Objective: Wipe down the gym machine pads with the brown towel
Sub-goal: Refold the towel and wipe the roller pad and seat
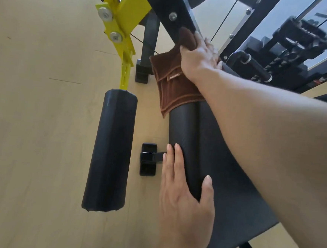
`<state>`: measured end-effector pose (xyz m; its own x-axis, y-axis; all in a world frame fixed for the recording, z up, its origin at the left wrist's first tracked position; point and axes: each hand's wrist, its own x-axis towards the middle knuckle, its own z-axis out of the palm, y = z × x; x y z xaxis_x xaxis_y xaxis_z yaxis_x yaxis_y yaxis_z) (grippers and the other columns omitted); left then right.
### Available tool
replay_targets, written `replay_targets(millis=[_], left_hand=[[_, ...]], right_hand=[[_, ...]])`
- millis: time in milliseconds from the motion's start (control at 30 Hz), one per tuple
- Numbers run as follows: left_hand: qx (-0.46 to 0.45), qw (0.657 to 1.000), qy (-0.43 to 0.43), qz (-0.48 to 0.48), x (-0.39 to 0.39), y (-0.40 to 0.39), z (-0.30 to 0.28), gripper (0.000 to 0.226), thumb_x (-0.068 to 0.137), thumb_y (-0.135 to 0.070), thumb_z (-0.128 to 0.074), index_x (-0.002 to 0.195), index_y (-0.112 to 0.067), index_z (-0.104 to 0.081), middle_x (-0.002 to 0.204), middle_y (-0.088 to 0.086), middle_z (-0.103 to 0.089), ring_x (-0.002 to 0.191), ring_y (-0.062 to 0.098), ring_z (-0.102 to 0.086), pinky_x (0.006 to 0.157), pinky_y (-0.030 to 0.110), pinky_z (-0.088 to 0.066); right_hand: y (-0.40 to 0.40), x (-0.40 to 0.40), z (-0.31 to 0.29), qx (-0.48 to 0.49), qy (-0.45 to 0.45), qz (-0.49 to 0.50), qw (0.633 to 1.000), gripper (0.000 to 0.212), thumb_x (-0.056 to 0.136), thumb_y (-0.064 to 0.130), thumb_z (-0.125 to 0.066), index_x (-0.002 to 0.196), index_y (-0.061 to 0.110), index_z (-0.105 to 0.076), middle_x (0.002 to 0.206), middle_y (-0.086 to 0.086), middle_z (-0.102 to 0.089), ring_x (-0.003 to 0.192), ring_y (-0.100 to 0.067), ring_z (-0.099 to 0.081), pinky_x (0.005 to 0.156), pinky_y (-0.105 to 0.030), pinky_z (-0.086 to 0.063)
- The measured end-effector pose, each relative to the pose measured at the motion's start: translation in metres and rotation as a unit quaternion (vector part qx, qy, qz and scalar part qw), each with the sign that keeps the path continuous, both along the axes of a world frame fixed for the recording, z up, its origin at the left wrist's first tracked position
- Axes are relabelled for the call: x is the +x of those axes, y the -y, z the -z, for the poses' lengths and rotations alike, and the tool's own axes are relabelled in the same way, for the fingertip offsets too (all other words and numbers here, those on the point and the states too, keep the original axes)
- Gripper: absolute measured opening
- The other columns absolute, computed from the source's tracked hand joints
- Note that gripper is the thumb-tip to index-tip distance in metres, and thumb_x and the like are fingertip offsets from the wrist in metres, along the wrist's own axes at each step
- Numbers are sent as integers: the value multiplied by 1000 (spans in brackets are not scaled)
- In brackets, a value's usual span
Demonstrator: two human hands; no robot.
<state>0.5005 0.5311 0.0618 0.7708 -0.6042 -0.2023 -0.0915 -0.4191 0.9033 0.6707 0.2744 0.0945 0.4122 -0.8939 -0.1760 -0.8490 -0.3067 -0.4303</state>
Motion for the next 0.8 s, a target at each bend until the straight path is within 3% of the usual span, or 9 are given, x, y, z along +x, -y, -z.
replay_targets(millis=[133,200,300,433,633,800], left_hand=[[-9,1000,-13,-3,-1,-2,0,76,81,-67,-34,146,-64,6,159,-43,9,147,-17,6,115,11,-2],[-12,1000,-26,-4,0,-2,0,77,81,-67,-36,145,-65,7,158,-44,9,146,-18,8,115,12,-2],[-7,999,-42,-10,1,-4,-5,76,82,-71,-31,148,-61,6,160,-40,6,145,-19,8,114,11,1],[-47,992,-99,-57,3,-8,-9,79,84,-77,-22,155,-51,2,162,-36,-3,145,-20,-1,118,14,-7],[-7,973,-204,-109,-7,-57,2,78,87,-71,-25,159,-44,-11,163,-31,-14,149,-9,-13,126,29,-14],[78,972,-194,-105,-20,-126,9,78,82,-72,-25,155,-48,-15,165,-22,-19,149,5,-26,121,31,-20]], right_hand=[[14,8,-6,1,22,108,994,64,100,62,-32,152,27,-41,160,-3,-40,151,-31,-26,123,-53,-14],[14,9,-7,-1,17,114,993,70,97,66,-33,151,22,-42,158,-6,-42,149,-33,-29,122,-53,-19],[6,1,-9,5,-27,43,999,98,81,76,-55,160,30,-21,167,-5,-24,153,-38,-16,122,-59,-14],[-12,-16,-16,16,-81,-34,996,113,80,58,-70,162,36,4,172,-7,4,156,-40,6,124,-61,-3],[-62,-54,-7,0,-78,-85,993,103,85,50,-67,161,41,1,171,-2,14,156,-34,12,125,-55,5],[-123,-108,-8,-23,-67,-125,990,96,86,49,-66,161,42,-5,171,-1,14,156,-31,14,126,-53,8]])
